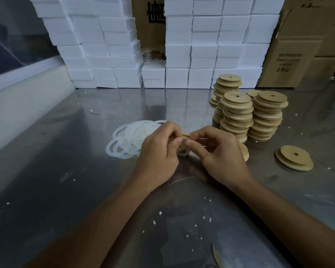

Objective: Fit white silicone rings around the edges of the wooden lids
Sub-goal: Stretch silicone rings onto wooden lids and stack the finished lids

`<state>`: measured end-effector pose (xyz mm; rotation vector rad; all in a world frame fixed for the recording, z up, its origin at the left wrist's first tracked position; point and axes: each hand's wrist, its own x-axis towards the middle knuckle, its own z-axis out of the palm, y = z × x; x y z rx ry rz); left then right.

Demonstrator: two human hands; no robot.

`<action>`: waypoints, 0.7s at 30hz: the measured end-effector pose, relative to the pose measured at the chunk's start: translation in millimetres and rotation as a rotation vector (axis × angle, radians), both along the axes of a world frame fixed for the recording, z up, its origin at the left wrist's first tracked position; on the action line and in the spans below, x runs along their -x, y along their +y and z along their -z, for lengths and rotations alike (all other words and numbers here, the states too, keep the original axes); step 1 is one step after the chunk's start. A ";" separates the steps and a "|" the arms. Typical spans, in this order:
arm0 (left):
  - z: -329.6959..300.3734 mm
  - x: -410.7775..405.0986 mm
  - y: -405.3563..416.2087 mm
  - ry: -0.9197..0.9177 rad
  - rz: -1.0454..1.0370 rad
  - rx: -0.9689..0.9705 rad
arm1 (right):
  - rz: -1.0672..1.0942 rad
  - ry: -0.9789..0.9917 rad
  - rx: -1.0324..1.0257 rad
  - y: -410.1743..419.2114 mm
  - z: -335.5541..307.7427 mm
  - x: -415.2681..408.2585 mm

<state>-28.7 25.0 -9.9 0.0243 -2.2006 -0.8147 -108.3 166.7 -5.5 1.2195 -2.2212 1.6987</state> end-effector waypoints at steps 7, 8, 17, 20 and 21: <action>0.0 -1.2 -0.7 0.020 0.018 -0.049 | 0.028 -0.104 -0.003 -1.1 -0.6 4.6; 0.0 -1.2 -0.9 0.022 0.018 -0.052 | 0.031 -0.117 -0.008 -1.4 -1.1 5.5; 2.7 -1.2 -5.6 0.009 0.003 -0.188 | -0.011 -0.114 -0.018 -0.1 -4.9 -1.5; 4.3 -1.1 -8.7 -0.011 0.003 -0.278 | -0.012 -0.103 -0.068 0.4 -4.8 -2.8; 4.1 -1.2 -8.7 -0.014 0.008 -0.290 | -0.014 -0.118 -0.073 0.8 -4.8 -2.4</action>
